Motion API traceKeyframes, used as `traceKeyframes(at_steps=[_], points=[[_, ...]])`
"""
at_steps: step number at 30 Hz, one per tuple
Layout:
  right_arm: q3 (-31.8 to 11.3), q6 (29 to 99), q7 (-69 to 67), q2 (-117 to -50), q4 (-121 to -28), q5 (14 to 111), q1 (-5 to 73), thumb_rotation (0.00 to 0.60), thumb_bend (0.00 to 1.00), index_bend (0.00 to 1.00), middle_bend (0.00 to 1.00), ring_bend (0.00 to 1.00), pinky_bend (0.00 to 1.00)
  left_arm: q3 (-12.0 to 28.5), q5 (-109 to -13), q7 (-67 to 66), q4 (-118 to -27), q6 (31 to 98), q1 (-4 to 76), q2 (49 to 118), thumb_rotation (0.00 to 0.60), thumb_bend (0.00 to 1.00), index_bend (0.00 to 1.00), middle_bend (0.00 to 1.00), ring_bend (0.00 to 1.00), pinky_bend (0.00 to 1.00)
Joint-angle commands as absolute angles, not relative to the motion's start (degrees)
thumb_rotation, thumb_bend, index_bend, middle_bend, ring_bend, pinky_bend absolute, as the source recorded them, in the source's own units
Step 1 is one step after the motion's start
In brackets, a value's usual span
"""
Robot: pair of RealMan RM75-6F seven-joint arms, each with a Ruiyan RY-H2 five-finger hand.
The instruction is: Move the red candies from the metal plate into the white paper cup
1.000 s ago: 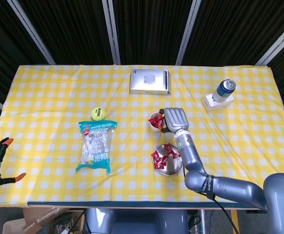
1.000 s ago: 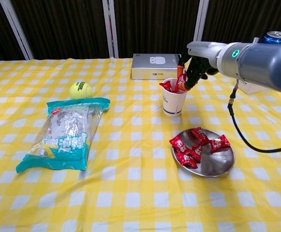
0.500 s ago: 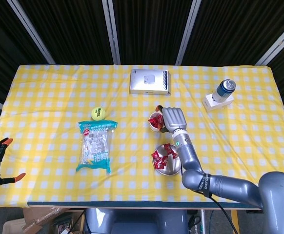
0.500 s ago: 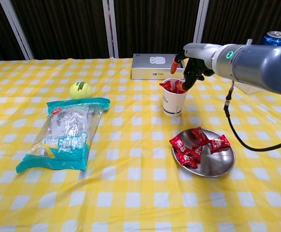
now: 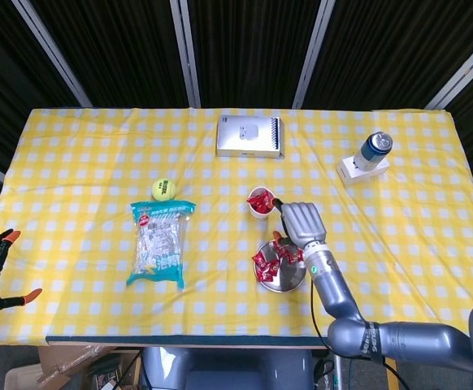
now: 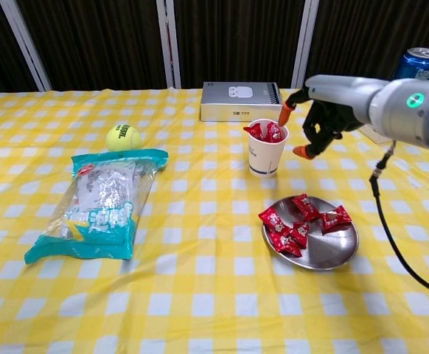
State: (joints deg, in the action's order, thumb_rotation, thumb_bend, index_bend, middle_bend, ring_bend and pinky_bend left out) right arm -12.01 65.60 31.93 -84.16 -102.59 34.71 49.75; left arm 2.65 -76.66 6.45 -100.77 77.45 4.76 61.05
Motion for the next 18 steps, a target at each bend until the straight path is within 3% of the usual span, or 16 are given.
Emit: traceKeyframes(at_steps=[1,10,18], points=[[-9.0,66.9,31.4,-83.4,-104.8,36.8,47.3,0.600,0.41,0.29,0.75,0.80,1.00,2.6,-76.9,6.2,-100.7,77.6,4.7,61.2,0.600,0.00,0.00,0.00,0.00,0.00],[-3.6,67.3,31.4,-84.9,-107.3,40.1,43.7,0.600,0.40,0.29,0.75,0.80,1.00,2.5,-77.6,5.6,-100.5,78.5,4.5,61.6,0.600,0.00,0.00,0.00,0.00,0.00],[-3.2,66.5,31.7,-87.7,-106.2,41.5,43.1,0.600,0.33,0.28,0.75,0.80,1.00,2.6,-77.4,5.7,-100.4,78.7,4.4,61.7,0.600,0.00,0.00,0.00,0.00,0.00]])
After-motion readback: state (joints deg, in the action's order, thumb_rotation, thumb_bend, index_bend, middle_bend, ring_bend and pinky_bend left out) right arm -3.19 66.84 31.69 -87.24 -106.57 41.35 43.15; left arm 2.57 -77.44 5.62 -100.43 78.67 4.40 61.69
